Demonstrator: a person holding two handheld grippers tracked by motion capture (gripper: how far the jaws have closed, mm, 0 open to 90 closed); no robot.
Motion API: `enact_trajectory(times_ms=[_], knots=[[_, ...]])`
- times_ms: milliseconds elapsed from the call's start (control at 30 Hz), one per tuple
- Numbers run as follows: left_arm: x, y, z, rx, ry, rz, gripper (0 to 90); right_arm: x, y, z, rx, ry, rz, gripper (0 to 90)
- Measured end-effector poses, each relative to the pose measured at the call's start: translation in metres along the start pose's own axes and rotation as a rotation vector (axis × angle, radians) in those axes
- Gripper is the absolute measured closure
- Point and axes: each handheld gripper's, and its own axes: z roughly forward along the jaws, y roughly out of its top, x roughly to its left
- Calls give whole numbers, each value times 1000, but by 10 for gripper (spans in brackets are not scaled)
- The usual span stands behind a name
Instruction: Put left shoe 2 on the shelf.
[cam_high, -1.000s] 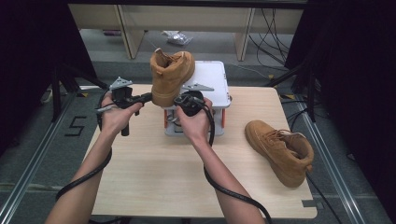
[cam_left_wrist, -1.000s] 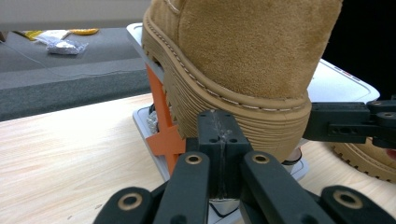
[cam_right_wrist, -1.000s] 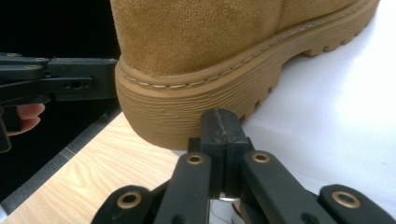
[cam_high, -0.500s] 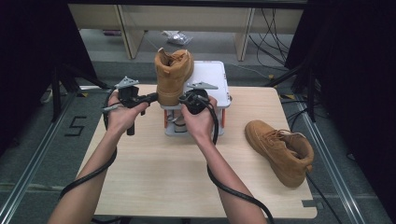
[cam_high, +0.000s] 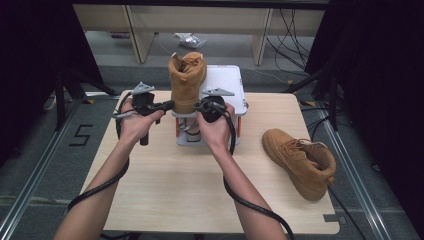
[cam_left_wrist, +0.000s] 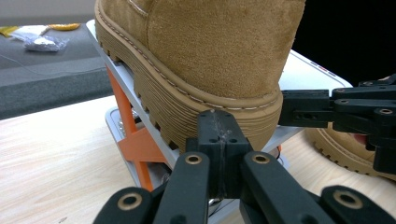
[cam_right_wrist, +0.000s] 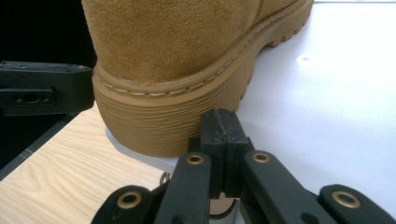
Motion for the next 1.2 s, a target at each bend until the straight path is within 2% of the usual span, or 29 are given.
enact_trajectory(times_ms=[100, 133, 167, 500, 667, 767, 967, 1200], knots=[[0, 0, 0, 3, -2, 1, 898, -1, 1, 0, 1, -1, -6, 900], [-1, 0, 0, 3, 0, 2, 898, -1, 1, 0, 2, -3, -21, 900], [-1, 0, 1, 2, -1, 1, 898, 0, 0, 0, 2, -5, -1, 900], [-5, 0, 5, 0, -9, 4, 897, -4, 1, -1, 2, -27, -4, 900], [-2, -2, 4, -11, -20, -5, 886, -6, 1, -1, 6, -23, -5, 879], [-1, -3, 1, -29, 9, 8, 849, -6, 2, -4, 4, -18, -6, 843], [1, -7, -9, -72, 41, 30, 765, -10, 3, -15, -13, -27, -23, 767], [7, -17, -26, -113, 96, 87, 580, -24, 0, -29, -27, -31, -25, 667]])
